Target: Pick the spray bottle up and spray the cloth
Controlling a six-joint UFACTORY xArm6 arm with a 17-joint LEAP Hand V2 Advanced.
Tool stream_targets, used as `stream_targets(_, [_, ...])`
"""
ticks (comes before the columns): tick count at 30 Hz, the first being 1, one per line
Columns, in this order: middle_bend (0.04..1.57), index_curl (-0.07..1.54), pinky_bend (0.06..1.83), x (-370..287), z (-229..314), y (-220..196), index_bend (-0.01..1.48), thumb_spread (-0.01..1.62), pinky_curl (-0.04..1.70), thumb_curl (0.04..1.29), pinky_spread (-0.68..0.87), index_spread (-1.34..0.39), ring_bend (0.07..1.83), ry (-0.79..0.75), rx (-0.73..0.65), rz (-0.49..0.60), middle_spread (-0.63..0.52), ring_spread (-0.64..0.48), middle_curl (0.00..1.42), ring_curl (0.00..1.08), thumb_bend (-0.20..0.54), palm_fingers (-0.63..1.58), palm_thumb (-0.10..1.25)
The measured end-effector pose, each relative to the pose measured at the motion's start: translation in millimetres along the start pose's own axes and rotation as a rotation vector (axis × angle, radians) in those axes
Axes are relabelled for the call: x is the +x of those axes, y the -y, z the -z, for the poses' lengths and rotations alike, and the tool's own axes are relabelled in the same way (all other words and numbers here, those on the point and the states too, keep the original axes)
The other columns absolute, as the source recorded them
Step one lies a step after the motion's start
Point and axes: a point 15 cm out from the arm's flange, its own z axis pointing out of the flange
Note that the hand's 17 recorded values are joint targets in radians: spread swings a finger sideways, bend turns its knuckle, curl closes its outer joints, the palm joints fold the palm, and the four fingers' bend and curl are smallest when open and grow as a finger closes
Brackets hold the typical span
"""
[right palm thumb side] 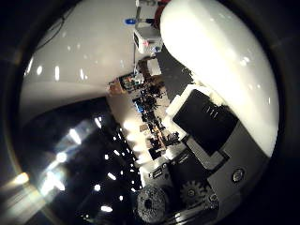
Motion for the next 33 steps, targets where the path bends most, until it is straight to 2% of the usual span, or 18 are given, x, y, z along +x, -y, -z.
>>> stream_targets(5, [1.32, 0.78, 1.09, -7, -1, -1, 1.16, 0.93, 1.34, 0.83, -0.20, -0.24, 1.35, 0.004, 0.002, 0.016, -0.17, -0.23, 0.85, 0.84, -0.015, 1.10, 0.94])
stream_targets(14, [1.32, 0.79, 1.08, -102, 8, -14, 1.16, 0.93, 1.35, 0.83, -0.19, -0.24, 1.35, 0.146, 0.069, 0.173, -0.17, -0.23, 0.85, 0.84, -0.015, 1.10, 0.94])
stream_targets(18, [1.32, 0.79, 1.08, -152, 8, -14, 1.16, 0.93, 1.36, 0.83, -0.19, -0.24, 1.35, 0.223, 0.140, 0.269, -0.17, -0.23, 0.85, 0.84, -0.015, 1.10, 0.95])
stream_targets(22, [1.32, 0.79, 1.08, -182, 13, -2, 1.16, 0.92, 1.36, 0.84, -0.19, -0.24, 1.35, 0.274, 0.285, 0.328, -0.17, -0.23, 0.85, 0.85, -0.014, 1.10, 0.96])
stream_targets(28, [1.33, 0.80, 1.08, -228, -25, 5, 1.15, 0.92, 1.37, 0.84, -0.19, -0.25, 1.34, 0.301, 0.351, 0.477, -0.16, -0.24, 0.85, 0.85, -0.017, 1.10, 0.96])
stream_targets(33, [1.33, 0.80, 1.08, -241, -65, 10, 1.15, 0.92, 1.37, 0.84, -0.18, -0.24, 1.33, 0.471, 0.375, 0.548, -0.15, -0.24, 0.84, 0.85, -0.015, 1.10, 0.95])
